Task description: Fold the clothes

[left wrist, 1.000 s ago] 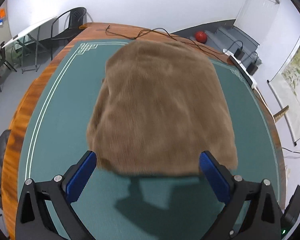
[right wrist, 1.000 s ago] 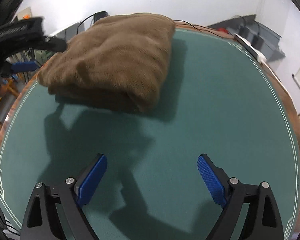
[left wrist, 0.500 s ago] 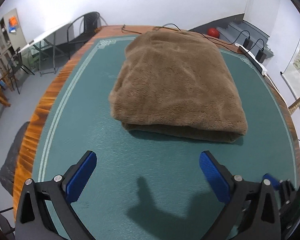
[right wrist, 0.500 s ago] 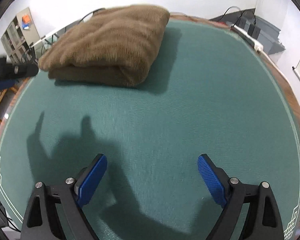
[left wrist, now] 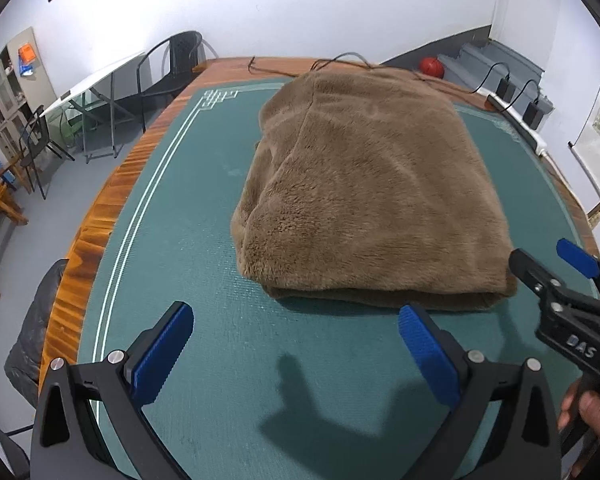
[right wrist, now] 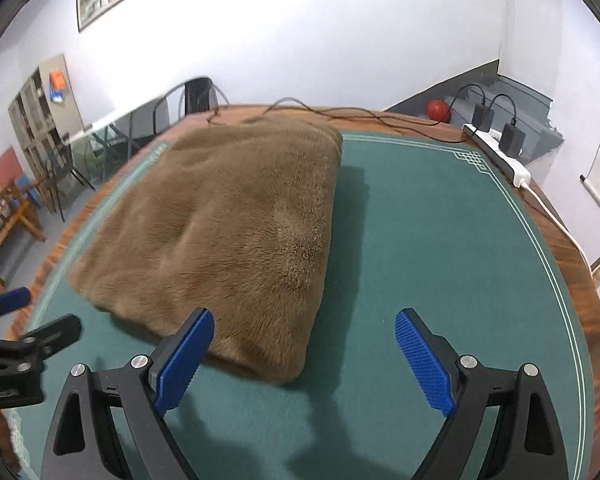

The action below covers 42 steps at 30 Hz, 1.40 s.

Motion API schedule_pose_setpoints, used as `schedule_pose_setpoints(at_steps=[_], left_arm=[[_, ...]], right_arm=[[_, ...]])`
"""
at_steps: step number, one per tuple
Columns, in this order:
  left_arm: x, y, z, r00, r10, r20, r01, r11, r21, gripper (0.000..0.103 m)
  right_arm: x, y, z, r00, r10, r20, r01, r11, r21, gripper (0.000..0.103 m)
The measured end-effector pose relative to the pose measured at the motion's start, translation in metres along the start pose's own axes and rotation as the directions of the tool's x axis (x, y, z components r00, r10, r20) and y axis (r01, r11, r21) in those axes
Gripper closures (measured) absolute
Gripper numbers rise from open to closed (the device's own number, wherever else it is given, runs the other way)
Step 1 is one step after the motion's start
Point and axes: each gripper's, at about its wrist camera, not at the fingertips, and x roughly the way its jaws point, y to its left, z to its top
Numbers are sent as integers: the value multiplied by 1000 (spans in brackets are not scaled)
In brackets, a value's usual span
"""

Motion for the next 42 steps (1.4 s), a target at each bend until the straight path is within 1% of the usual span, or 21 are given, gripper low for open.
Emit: schedule_pose_setpoints(at_steps=[2, 4, 5, 7, 10, 11, 13, 17, 21, 25, 28, 30, 35, 37, 40, 42], left_arm=[[15, 4, 1, 999, -8, -36, 8, 1000, -11, 0], [29, 7, 1, 997, -20, -70, 18, 1000, -23, 0], [36, 10, 0, 995, -30, -90, 27, 999, -32, 0], [54, 15, -3, 991, -28, -134, 23, 999, -38, 0], [75, 20, -8, 983, -9, -182, 3, 999, -33, 0], [77, 20, -9, 984, -8, -176, 3, 1000, -30, 0], [79, 20, -9, 986, -9, -168, 5, 1000, -21, 0], [80, 20, -7, 985, -14, -174, 12, 1000, -15, 0], [75, 19, -9, 982, -29, -184, 26, 1000, -14, 0], [63, 16, -15, 981, -55, -184, 53, 998, -16, 0], [54, 12, -22, 980, -69, -189, 66, 998, -21, 0], [49, 8, -25, 979, -73, -188, 69, 997, -23, 0], [43, -1, -34, 969, -104, -225, 95, 994, -53, 0], [42, -4, -41, 964, -107, -245, 96, 994, -58, 0], [41, -7, -52, 957, -107, -270, 91, 993, -73, 0], [34, -11, -57, 961, -84, -262, 70, 996, -61, 0]], right_arm=[[19, 2, -1, 999, -32, -38, 31, 999, -24, 9], [33, 1, -7, 997, -38, -71, 36, 999, -27, 9], [38, -1, -11, 996, -40, -77, 38, 999, -22, 7], [47, -5, -18, 995, -42, -89, 41, 999, -14, 1], [51, -10, -25, 997, -13, -79, 14, 1000, 14, 1], [51, -11, -27, 997, -4, -76, 6, 1000, 24, 1], [49, -10, -29, 998, -12, -62, 13, 1000, 16, 1], [47, -7, -32, 999, -17, -48, 17, 1000, -4, 1], [43, -13, -25, 996, 8, -91, -5, 999, 34, 1], [22, -13, -31, 995, -3, -99, 5, 1000, 15, 1], [10, -12, -48, 990, -18, -142, 14, 1000, -23, 1], [5, -12, -62, 984, -17, -175, 13, 1000, -26, 1], [2, -20, -95, 969, 2, -248, -2, 1000, 0, 1], [-3, -18, -104, 969, -17, -246, 11, 1000, -26, 1], [-8, -17, -109, 968, -7, -252, -2, 999, -34, 1], [-10, -17, -111, 966, -2, -259, -9, 999, -42, 1]])
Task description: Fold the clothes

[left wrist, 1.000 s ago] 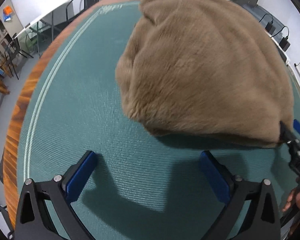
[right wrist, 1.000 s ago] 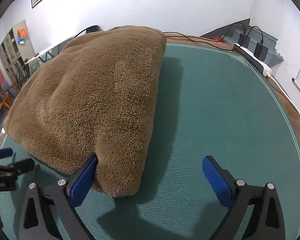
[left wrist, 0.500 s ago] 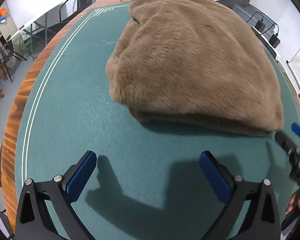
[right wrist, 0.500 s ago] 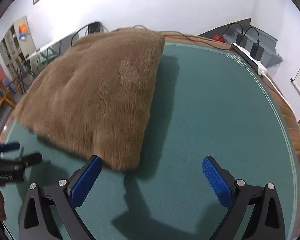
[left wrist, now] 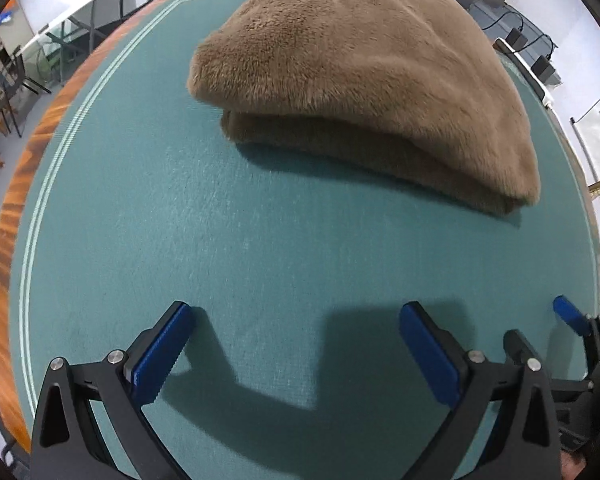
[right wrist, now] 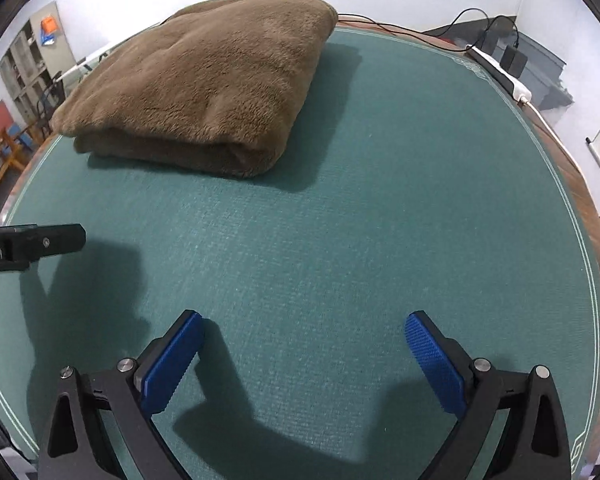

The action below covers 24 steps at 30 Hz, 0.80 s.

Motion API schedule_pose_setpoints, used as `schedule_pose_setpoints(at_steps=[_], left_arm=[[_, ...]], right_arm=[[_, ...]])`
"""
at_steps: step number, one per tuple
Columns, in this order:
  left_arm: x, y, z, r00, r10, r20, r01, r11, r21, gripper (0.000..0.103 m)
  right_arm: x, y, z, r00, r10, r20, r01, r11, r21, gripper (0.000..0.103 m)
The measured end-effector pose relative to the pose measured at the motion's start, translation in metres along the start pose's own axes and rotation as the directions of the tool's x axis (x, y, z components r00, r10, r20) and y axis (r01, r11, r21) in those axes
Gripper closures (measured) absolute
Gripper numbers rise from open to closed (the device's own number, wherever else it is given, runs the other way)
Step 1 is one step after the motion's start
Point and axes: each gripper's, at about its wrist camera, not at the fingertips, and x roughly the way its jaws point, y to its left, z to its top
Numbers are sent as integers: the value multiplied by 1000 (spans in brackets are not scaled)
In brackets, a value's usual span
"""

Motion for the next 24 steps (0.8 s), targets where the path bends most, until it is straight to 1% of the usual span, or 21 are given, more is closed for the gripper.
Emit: schedule_pose_setpoints(at_steps=[3, 6, 9, 11, 14, 16, 18, 20, 21, 22, 24], left_arm=[[-17, -8, -7, 999, 23, 49, -24, 999, 27, 0], [-40, -17, -9, 992, 58, 113, -63, 997, 44, 0], [-64, -19, -7, 985, 59, 162, -63, 998, 16, 0], [-79, -21, -6, 978, 84, 193, -86, 996, 2, 0], [-105, -24, -10, 960, 120, 253, -125, 992, 6, 0], [-123, -24, -15, 949, 127, 289, -133, 991, 2, 0], [-130, -20, -1, 941, 122, 316, -127, 992, -8, 0], [-140, -18, 1, 929, 133, 344, -135, 991, -19, 0], [-141, -22, 9, 921, 148, 361, -151, 988, -20, 0], [-150, -20, 6, 909, 166, 382, -173, 985, -18, 0], [-161, -23, 7, 890, 181, 418, -198, 980, -3, 0]], right_arm=[[-2, -2, -2, 1000, 11, -20, -11, 1000, -8, 1], [-4, -8, 0, 999, 39, -34, -39, 999, 9, 1], [-19, -14, 2, 998, 69, -3, -69, 996, 57, 1], [-32, -17, 5, 996, 77, 33, -79, 994, 70, 1], [-54, -24, 16, 991, 84, 100, -92, 993, 78, 1], [-70, -26, 21, 986, 87, 144, -99, 992, 81, 1], [-84, -28, 27, 979, 88, 183, -104, 991, 81, 1], [-94, -17, 31, 975, 77, 208, -94, 993, 70, 1], [-96, -20, 31, 974, 72, 214, -88, 994, 64, 1], [-98, -14, 30, 973, 65, 220, -79, 995, 56, 1], [-97, -11, 29, 973, 58, 224, -69, 997, 42, 1]])
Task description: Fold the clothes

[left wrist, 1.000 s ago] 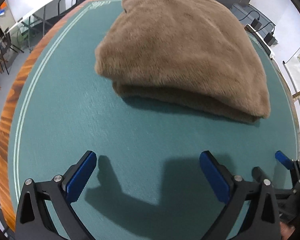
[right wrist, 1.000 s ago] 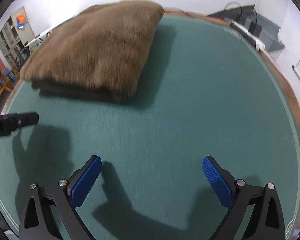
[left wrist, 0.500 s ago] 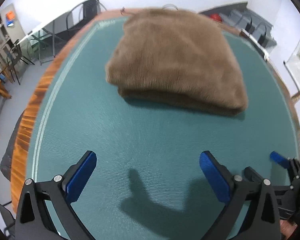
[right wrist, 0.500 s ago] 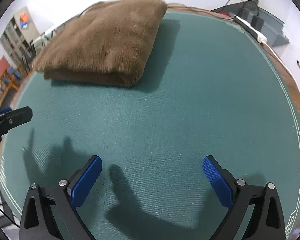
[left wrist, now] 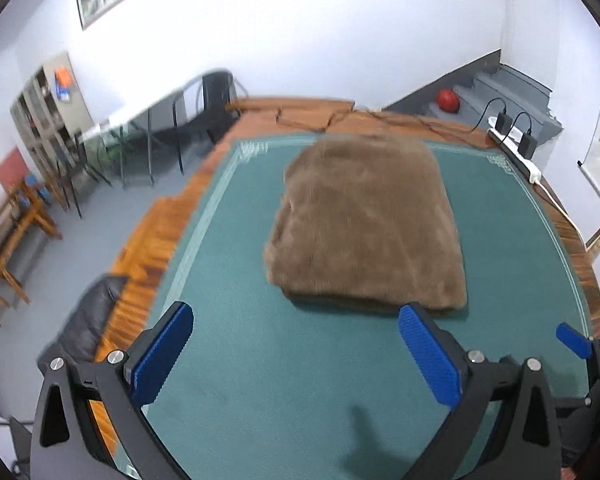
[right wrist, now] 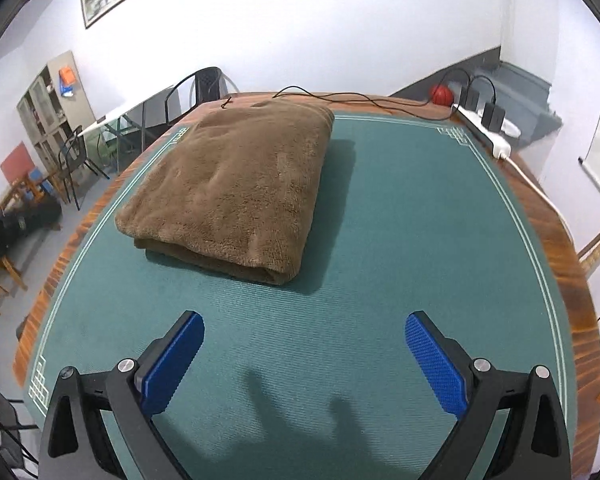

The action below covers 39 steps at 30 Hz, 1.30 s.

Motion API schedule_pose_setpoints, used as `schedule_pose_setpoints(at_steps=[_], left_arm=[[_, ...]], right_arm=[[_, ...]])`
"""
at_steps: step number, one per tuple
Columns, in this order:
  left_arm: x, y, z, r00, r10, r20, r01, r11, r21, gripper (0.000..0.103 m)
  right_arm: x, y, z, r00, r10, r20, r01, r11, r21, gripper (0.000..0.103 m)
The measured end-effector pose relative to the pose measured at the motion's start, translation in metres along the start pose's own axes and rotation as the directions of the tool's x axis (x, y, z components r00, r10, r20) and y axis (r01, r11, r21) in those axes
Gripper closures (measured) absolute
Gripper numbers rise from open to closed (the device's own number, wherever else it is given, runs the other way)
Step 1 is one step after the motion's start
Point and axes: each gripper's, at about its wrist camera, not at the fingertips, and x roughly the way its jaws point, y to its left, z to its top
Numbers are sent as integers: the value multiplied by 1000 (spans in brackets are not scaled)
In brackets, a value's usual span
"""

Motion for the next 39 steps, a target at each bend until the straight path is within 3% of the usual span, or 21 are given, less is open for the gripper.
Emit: schedule_pose_setpoints(at_steps=[7, 11, 17, 39], left_arm=[[-16, 13, 26, 996, -85, 34, 87, 995, -57, 0], [-16, 16, 33, 997, -43, 57, 46, 998, -40, 0], [-20, 19, 42, 995, -65, 70, 69, 996, -48, 0], [-18, 19, 60, 988, -141, 67, 145, 988, -57, 0]], right_arm=[[-13, 6, 8, 1000, 20, 21, -21, 1000, 16, 1], [-25, 3, 18, 997, 34, 63, -37, 998, 43, 1], [-40, 6, 33, 992, 36, 122, -42, 998, 41, 1], [-46, 19, 56, 986, 32, 163, -35, 999, 20, 1]])
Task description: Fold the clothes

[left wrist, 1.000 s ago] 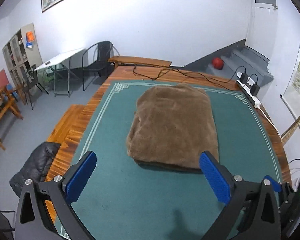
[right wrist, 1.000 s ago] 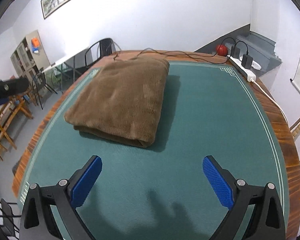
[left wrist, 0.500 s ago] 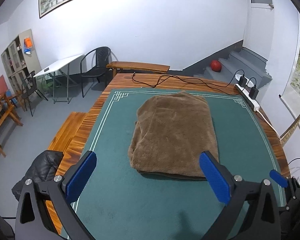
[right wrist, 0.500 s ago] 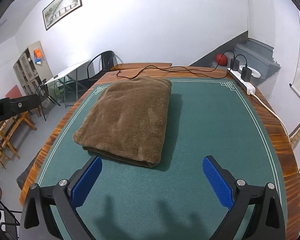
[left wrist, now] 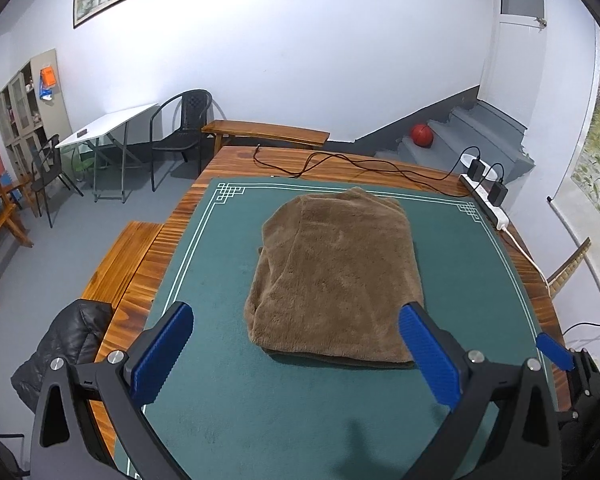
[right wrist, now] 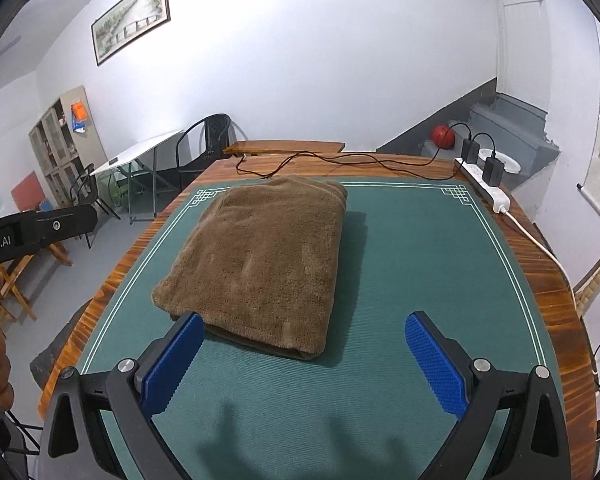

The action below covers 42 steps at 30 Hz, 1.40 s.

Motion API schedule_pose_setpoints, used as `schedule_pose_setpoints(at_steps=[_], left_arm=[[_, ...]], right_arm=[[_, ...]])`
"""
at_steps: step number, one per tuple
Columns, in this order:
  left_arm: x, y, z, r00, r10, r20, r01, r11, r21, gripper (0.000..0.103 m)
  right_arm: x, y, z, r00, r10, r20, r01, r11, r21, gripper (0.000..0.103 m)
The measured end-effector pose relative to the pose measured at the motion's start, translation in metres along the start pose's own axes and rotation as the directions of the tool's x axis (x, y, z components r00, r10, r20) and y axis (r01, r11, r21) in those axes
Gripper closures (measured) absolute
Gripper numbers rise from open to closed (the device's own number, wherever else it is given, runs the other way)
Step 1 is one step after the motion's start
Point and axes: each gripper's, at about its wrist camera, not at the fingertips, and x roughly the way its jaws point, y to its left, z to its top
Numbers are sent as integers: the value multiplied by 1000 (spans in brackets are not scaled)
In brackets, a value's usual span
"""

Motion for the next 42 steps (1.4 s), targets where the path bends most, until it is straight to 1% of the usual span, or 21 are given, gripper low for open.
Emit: schedule_pose_setpoints(at_steps=[4, 12, 15, 21, 27, 35, 42], left_arm=[[4, 2, 2, 999, -30, -18, 30, 999, -11, 0], [8, 4, 5, 1000, -5, -21, 5, 1000, -14, 0], [9, 5, 6, 1000, -16, -23, 15, 1000, -17, 0], [7, 3, 6, 1000, 6, 5, -6, 1000, -2, 0], [7, 2, 6, 1000, 10, 13, -10, 1000, 13, 0], [10, -1, 8, 1000, 0, 0, 0, 1000, 21, 0], [15, 1, 6, 999, -16, -28, 17, 1000, 17, 0]], right_arm=[[4, 2, -1, 1000, 11, -9, -11, 1000, -1, 1], [9, 3, 1, 1000, 16, -13, -16, 1000, 2, 1], [11, 3, 2, 1000, 20, -17, -20, 1000, 2, 1], [13, 7, 1, 999, 25, -22, -25, 1000, -6, 1], [16, 6, 2, 999, 19, -25, -19, 1000, 1, 1], [17, 7, 0, 999, 13, -30, -13, 1000, 0, 1], [18, 8, 0, 999, 14, -33, -14, 1000, 2, 1]])
